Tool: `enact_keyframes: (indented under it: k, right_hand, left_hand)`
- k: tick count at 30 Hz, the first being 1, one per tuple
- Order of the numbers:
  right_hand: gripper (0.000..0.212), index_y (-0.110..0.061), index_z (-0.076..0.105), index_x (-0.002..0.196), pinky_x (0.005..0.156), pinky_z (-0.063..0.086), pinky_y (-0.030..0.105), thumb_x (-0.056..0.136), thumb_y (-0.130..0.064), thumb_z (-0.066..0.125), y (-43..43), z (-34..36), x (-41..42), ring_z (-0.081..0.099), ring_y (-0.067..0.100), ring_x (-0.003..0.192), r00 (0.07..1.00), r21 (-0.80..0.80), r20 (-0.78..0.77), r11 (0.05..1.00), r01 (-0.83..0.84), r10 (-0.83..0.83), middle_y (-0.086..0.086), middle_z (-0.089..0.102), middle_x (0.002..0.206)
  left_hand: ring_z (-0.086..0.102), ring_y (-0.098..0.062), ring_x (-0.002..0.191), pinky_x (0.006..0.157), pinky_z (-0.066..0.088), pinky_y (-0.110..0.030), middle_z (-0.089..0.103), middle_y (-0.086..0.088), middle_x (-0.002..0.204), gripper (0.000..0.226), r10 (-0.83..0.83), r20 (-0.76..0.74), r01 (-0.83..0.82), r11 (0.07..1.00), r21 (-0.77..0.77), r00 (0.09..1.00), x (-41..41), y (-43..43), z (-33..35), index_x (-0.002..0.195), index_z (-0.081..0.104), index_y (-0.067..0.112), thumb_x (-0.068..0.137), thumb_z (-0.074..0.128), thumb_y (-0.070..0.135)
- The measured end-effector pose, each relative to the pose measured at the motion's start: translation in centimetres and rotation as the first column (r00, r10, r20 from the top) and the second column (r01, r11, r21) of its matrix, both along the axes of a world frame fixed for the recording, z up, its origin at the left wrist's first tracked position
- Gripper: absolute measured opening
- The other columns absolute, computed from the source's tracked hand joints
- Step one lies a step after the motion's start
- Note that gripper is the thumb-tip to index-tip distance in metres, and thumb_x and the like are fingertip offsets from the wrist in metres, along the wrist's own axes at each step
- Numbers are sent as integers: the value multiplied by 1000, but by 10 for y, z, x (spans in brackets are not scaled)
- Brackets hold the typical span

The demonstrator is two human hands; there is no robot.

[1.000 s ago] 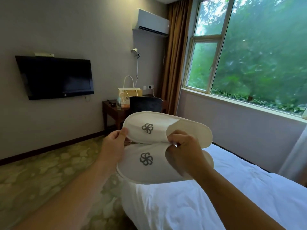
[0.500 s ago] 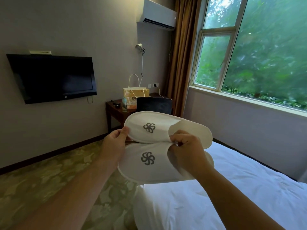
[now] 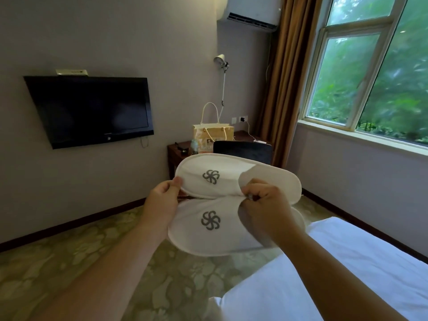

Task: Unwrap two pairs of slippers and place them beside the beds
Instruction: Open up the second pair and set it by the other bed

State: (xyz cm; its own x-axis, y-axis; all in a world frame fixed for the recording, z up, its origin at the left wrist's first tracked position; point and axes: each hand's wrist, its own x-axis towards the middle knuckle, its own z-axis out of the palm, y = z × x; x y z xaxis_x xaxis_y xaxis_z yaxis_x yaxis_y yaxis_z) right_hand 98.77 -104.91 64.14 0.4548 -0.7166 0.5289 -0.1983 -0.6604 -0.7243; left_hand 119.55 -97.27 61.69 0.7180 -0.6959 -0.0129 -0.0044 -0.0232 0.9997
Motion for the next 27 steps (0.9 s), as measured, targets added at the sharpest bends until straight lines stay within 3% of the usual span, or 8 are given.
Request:
enact_keyframes:
  k: [8,13,16,19,21,24,27]
  right_hand:
    - [25,-20,75,73,60,41,9,78,4,68,-88,-10,92,53,-2,64,1000,9,-17,1000,-9,9,-12,60,70]
    - [43,-35,66,62,58,40,8,76,6,64,-135,-17,146,54,-2,60,997,17,4,997,77,-77,-12,60,68]
    - [30,-21,68,61,58,40,11,75,6,65,-162,-17,177,52,4,60,990,30,-8,989,142,-142,-5,61,67]
    - [25,-14,68,62,59,44,23,75,8,63,-183,-13,203,53,12,60,981,42,12,980,192,-193,2,62,69]
    - [29,-19,69,63,61,46,21,75,7,64,-196,-12,215,53,7,61,975,30,16,975,222,-222,-4,62,68]
    - [43,-36,64,61,59,41,9,74,5,64,-216,-11,220,54,-2,62,961,16,32,962,274,-274,-20,61,64]
    - [36,-40,60,57,58,37,3,70,-7,61,-238,-9,217,53,-6,60,945,12,54,946,323,-323,-27,59,63]
  left_hand:
    - [74,-26,82,74,60,-51,77,2,84,33,-1,-4,1,1000,7,1000,95,-86,-11,74,73,38,93,54,58]
    - [75,-25,80,74,61,-53,78,0,88,32,-69,-39,69,998,0,997,157,-152,-19,89,73,29,92,57,56]
    - [74,-27,83,76,60,-54,77,1,84,31,-118,-41,119,993,17,992,189,-189,-19,80,74,33,93,57,55]
    - [73,-28,86,80,59,-56,78,-1,88,32,-176,-58,177,984,8,983,216,-222,-13,83,76,29,93,58,53]
    - [73,-27,87,81,59,-55,78,1,88,33,-221,-47,221,975,-2,974,229,-242,-8,86,76,26,93,58,53]
    - [73,-27,88,83,58,-54,78,-1,92,34,-295,-34,295,955,-5,955,237,-274,-4,92,75,23,95,57,51]
    - [75,-24,83,77,60,-48,78,-2,91,36,-368,-17,368,930,-8,930,232,-311,-4,94,75,21,96,55,51]
